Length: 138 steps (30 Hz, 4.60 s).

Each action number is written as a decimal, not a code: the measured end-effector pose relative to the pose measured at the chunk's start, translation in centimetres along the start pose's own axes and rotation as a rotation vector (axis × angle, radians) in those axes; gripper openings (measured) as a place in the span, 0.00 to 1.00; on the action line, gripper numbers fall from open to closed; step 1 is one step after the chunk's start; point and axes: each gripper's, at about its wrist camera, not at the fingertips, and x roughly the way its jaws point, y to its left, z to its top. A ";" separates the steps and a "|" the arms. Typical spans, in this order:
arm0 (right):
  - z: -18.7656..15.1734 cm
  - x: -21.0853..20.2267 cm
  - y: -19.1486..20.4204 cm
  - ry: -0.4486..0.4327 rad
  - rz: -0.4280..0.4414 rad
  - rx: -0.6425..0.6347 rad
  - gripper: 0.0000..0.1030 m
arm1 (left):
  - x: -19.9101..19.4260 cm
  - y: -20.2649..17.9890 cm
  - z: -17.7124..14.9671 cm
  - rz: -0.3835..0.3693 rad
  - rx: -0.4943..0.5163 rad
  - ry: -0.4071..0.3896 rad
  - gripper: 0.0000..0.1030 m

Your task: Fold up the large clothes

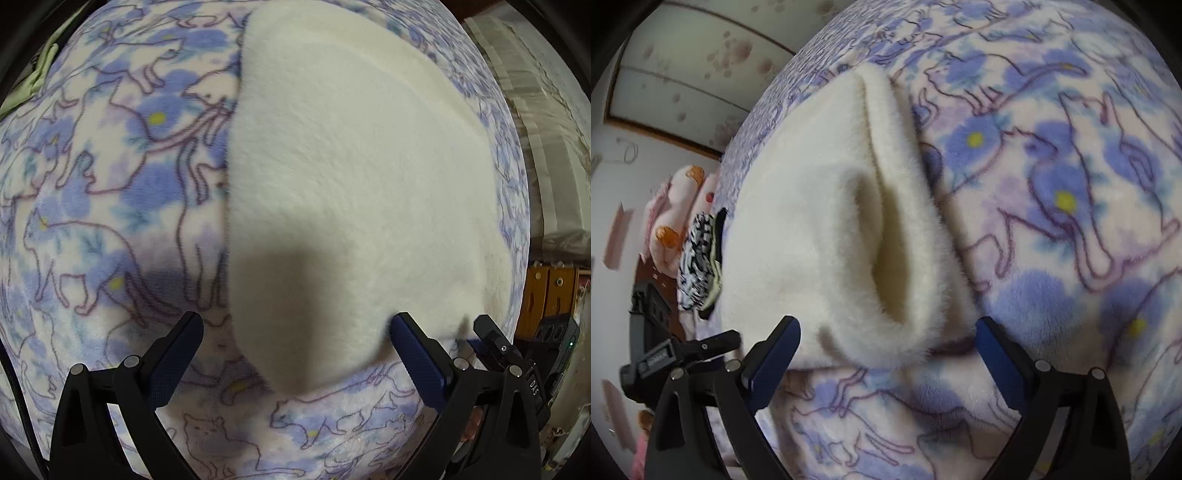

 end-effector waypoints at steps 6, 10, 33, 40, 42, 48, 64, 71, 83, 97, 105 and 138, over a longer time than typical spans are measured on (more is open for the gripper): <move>0.4 1.0 0.2 0.004 -0.060 -0.045 0.94 | 1.3 -0.8 0.6 -0.012 0.032 0.022 0.99; 1.4 2.2 0.3 0.021 -0.071 -0.069 0.95 | 2.2 -1.1 1.5 -0.028 0.042 0.034 0.99; 7.4 7.7 -3.2 0.271 0.355 0.014 1.00 | 8.3 0.7 6.5 -0.374 0.264 0.256 1.00; 8.6 9.1 -3.2 0.374 0.379 0.040 1.00 | 8.9 0.9 7.1 -0.398 0.278 0.279 1.00; 8.7 9.4 -2.6 0.389 0.360 0.024 1.00 | 8.9 0.9 7.1 -0.390 0.268 0.273 1.00; 8.3 9.1 -0.4 0.388 0.346 -0.066 0.97 | 8.4 0.9 6.5 -0.324 0.184 0.233 1.00; 5.5 3.7 4.5 0.132 0.146 -0.260 0.46 | 2.2 -5.4 1.2 0.190 -0.022 -0.087 0.67; 2.7 0.2 5.3 0.063 0.084 -0.275 0.45 | -0.7 -3.4 -4.3 0.179 -0.059 -0.091 0.63; -5.4 -7.2 11.1 0.124 -0.039 -0.365 0.43 | -10.2 -3.0 -17.7 0.097 -0.050 -0.073 0.59; -14.3 -12.9 27.9 0.049 -0.140 -0.306 0.42 | -23.9 8.5 -17.8 -0.045 0.050 -0.058 0.58; -16.7 -10.3 40.3 -0.074 -0.051 -0.274 0.42 | -34.9 18.3 -13.4 0.011 0.133 -0.202 0.58; 3.7 21.8 64.4 -0.253 0.379 -0.561 0.41 | -39.8 45.7 21.5 0.121 0.029 -0.711 0.58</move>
